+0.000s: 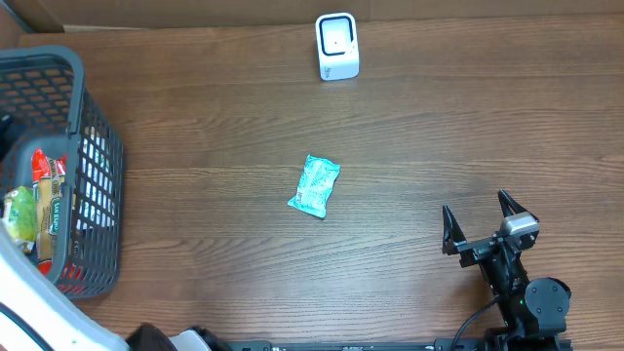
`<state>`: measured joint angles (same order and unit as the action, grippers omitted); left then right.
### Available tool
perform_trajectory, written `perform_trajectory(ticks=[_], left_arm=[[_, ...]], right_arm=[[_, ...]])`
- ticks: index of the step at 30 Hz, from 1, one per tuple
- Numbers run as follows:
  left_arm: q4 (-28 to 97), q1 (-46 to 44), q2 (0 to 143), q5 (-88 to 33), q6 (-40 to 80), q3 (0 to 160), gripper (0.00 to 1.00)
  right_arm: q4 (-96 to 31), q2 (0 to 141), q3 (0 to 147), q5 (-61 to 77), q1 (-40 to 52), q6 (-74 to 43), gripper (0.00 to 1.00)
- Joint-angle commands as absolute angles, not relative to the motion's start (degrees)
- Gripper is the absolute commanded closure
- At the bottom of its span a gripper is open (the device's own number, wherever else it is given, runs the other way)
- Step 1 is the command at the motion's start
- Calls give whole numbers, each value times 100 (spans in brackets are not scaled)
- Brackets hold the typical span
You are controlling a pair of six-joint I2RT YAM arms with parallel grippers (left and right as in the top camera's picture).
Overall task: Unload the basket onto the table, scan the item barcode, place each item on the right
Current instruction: 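Reach the left gripper into the basket and grasp the white tube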
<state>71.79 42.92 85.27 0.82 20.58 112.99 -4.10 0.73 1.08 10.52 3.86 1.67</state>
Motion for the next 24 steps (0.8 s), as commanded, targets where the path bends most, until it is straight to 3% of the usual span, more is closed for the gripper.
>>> perform_trajectory(ticks=[1, 8, 24], left_arm=[[6777, 4713, 8785, -475, 1629, 10801, 0], [5802, 4722, 9644, -1802, -360, 9878, 0], [5542, 4637, 11738, -2403, -1337, 9747, 13]], right_arm=[[-379, 25, 47, 1079, 427, 152, 0], [-377, 25, 47, 1079, 427, 152, 0], [-377, 25, 47, 1079, 427, 152, 0]])
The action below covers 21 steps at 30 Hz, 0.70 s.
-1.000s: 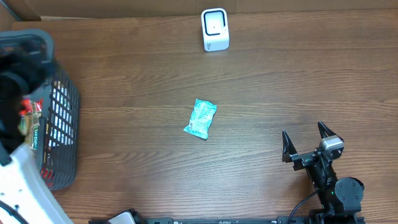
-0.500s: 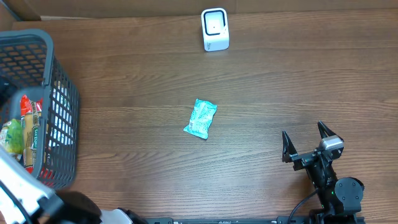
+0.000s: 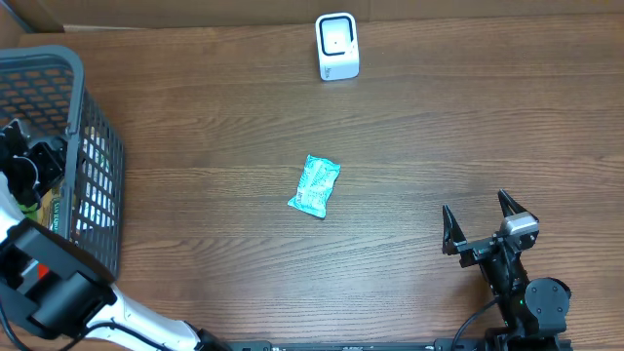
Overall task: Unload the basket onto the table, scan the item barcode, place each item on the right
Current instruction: 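Reach the left gripper into the basket and grasp the white tube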
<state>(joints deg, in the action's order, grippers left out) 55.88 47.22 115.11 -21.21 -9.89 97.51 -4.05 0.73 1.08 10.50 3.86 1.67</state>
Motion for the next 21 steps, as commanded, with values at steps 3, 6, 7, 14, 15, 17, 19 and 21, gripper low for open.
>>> perform_trajectory(ticks=[3, 6, 7, 14, 15, 17, 19, 21], left_arm=[[5468, 4582, 11952, -2401, -1378, 9747, 14], [5404, 4543, 12147, -2399, -1380, 9747, 14], [5391, 4530, 12202, -2399, -1422, 9747, 14], [5328, 4388, 12617, -2298, -1590, 9747, 16], [5330, 4377, 12650, -2279, -1590, 9747, 16], [5328, 4355, 12720, -2200, -1590, 9745, 21], [5323, 4342, 12779, -2115, -1588, 9743, 42], [5330, 4346, 12816, -1984, -1581, 9743, 76]], right_arm=[[-379, 25, 47, 1079, 427, 152, 0], [-379, 25, 47, 1079, 427, 152, 0], [-377, 25, 47, 1079, 427, 152, 0], [-377, 25, 47, 1079, 427, 152, 0], [-377, 25, 47, 1079, 427, 152, 0], [-377, 25, 47, 1079, 427, 152, 0], [-377, 25, 47, 1079, 427, 152, 0], [-377, 25, 47, 1079, 427, 152, 0]])
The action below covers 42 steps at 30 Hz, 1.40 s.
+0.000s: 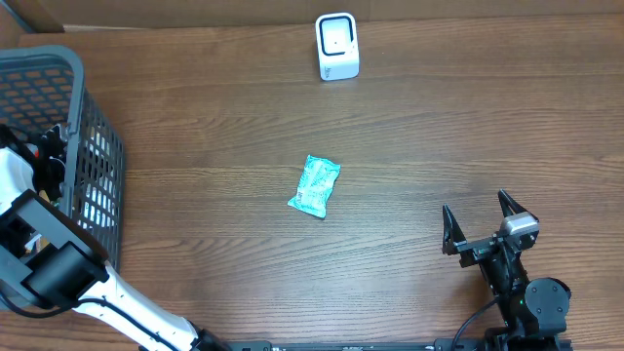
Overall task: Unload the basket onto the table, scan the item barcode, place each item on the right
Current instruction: 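Reach the left gripper into the basket and grasp the white tube, then place the white tube beside the blue packet and release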
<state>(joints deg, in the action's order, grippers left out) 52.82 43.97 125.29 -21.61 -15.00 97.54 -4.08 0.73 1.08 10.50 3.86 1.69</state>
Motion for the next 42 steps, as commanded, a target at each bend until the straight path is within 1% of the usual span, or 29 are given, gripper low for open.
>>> perform_trajectory(ticks=[1, 7, 12, 19, 26, 31, 36, 39, 42], left_arm=[[5341, 4346, 12816, -1898, -1505, 9743, 96], [5555, 4351, 12608, -1785, -882, 9981, 96], [5970, 4362, 12049, -1737, -233, 10589, 96], [6464, 4379, 10510, -1741, 287, 11555, 96], [6740, 4204, 8993, -1785, 565, 11701, 96], [7030, 3583, 8335, -1721, 556, 11701, 96], [7575, 2517, 8315, -1752, 561, 11526, 96], [7529, 1653, 8324, -1743, 561, 10908, 96], [7041, 847, 8324, -1737, 620, 9931, 95]], right_arm=[[-377, 25, 47, 1079, 427, 152, 0], [-377, 25, 47, 1079, 427, 152, 0], [-377, 23, 47, 1079, 427, 152, 0], [-377, 25, 47, 1079, 427, 152, 0], [-377, 25, 47, 1079, 427, 152, 0], [-377, 25, 47, 1079, 427, 152, 0], [-377, 25, 47, 1079, 427, 152, 0], [-377, 23, 47, 1079, 427, 152, 0], [-377, 25, 47, 1079, 427, 152, 0]])
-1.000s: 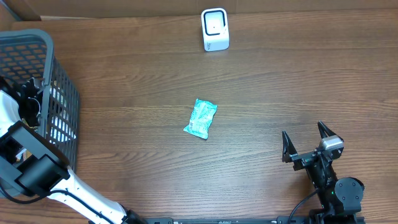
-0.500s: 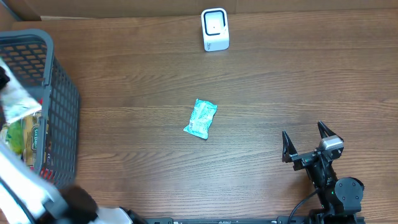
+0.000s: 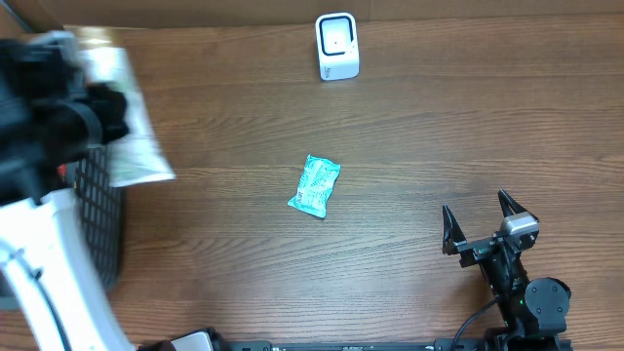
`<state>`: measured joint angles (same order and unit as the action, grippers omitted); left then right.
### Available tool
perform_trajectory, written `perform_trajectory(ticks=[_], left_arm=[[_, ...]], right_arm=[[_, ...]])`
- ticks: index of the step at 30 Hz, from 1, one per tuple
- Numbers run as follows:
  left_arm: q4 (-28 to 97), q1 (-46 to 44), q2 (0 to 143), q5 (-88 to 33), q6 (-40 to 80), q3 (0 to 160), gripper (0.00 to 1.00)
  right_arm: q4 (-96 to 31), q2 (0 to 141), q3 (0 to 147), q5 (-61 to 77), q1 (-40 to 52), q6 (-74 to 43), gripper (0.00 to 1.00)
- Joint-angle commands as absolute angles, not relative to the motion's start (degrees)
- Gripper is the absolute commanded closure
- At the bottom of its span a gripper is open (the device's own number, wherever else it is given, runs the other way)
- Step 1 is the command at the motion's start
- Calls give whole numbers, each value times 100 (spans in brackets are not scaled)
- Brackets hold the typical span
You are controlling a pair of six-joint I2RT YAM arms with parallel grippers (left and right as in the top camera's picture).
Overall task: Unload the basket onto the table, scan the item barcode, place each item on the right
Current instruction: 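Place the white tube beside the blue packet and release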
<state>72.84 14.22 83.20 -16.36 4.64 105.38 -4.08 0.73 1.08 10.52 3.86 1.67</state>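
High over the basket [image 3: 103,219], my left gripper [image 3: 105,109] shows large and blurred in the overhead view, shut on a pale, whitish packet [image 3: 132,122] that sticks out to its right. The white barcode scanner [image 3: 337,46] stands at the table's far edge, well to the right of the packet. At the near right my right gripper [image 3: 480,222] rests open with nothing between its fingers.
A teal snack packet [image 3: 315,185] lies in the middle of the wooden table [image 3: 439,127]. The left arm hides most of the dark wire basket and what lies in it. A cardboard wall runs along the far edge.
My left gripper was down inside the basket; now it is high above the basket's right rim with a pale packet in it. The right arm and the teal packet have not moved.
At first the basket showed several packets with the left arm only at the frame's corner. Then my left gripper was over the basket, then low inside it. Now it holds a pale packet up out of the basket. The right arm stayed still throughout.
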Motion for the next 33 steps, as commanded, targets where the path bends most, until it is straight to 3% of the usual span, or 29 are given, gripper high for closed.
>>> perform_trajectory(ticks=[1, 11, 20, 23, 25, 28, 33], left_arm=[[6746, 600, 8324, -1737, 735, 9498, 96], [3321, -464, 8761, -1538, 1549, 6169, 96], [2309, -611, 10127, -2056, 1551, 5898, 95], [2342, -613, 10232, -2217, 1640, 5898, 55], [2414, -613, 10217, -2300, 1680, 5911, 43], [2676, -593, 10171, -2386, 1675, 6134, 39], [3662, -591, 10025, -2340, 1500, 7111, 42]], right_arm=[[-377, 25, 47, 1079, 427, 152, 0], [-377, 25, 47, 1079, 427, 152, 0], [-377, 23, 47, 1079, 427, 152, 0], [-377, 25, 47, 1079, 427, 152, 0], [-379, 25, 47, 1079, 427, 152, 0], [-377, 25, 47, 1079, 427, 152, 0], [-377, 25, 47, 1079, 427, 152, 0]])
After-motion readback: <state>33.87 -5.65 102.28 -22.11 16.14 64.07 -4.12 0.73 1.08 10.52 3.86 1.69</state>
